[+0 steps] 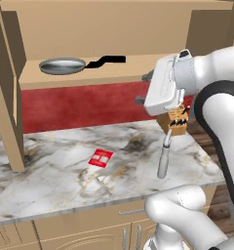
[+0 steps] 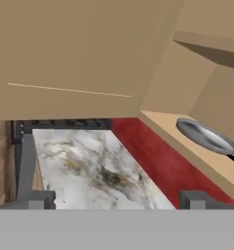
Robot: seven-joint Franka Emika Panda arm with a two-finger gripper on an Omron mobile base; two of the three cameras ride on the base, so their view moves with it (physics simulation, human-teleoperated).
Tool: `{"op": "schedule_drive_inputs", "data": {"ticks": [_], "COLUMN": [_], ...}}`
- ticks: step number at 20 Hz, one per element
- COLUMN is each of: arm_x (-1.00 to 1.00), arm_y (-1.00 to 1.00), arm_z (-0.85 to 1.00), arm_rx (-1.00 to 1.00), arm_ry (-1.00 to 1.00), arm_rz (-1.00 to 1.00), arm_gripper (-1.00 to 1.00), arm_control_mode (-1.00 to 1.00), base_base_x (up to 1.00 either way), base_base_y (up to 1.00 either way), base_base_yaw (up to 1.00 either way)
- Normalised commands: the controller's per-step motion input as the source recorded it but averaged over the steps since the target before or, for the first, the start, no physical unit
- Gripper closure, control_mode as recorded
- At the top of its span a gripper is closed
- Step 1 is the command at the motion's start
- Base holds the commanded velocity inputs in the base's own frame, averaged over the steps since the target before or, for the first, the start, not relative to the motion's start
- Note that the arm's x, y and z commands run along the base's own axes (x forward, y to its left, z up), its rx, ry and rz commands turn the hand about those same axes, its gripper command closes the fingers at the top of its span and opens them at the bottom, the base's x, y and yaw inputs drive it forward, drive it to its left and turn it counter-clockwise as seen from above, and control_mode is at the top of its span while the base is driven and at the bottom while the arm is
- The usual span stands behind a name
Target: Pick the pan from the cabinet and place it on the stove. Then turn on the stove burner for the pan.
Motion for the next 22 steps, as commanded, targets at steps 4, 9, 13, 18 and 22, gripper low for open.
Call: {"op": "schedule_drive_inputs", "data": {"ticks": [4,9,13,18,22], "arm_x": [0.40,0.46,0.54,0.55,0.54], "arm_y": [-0.32,-0.28,-0.23,-0.16,-0.07], "arm_z": [0.07,0.01,0.00,0.01,0.00], "arm_rx": [0.00,0.00,0.00,0.00,0.00], "arm_ry": [-0.07,-0.01,0.00,0.00,0.00], "arm_rz": [-0.04,-0.06,-0.06,-0.03,0.00], "arm_gripper": [-1.00,-1.00,-1.00,-1.00,-1.00], "arm_control_mode": [-1.00,-1.00,-1.00,-1.00,-1.00], "base_base_x": [0.00,0.00,0.00,0.00,0.00], "base_base_y": [0.00,0.00,0.00,0.00,0.00], "base_base_yaw": [0.00,0.00,0.00,0.00,0.00]}}
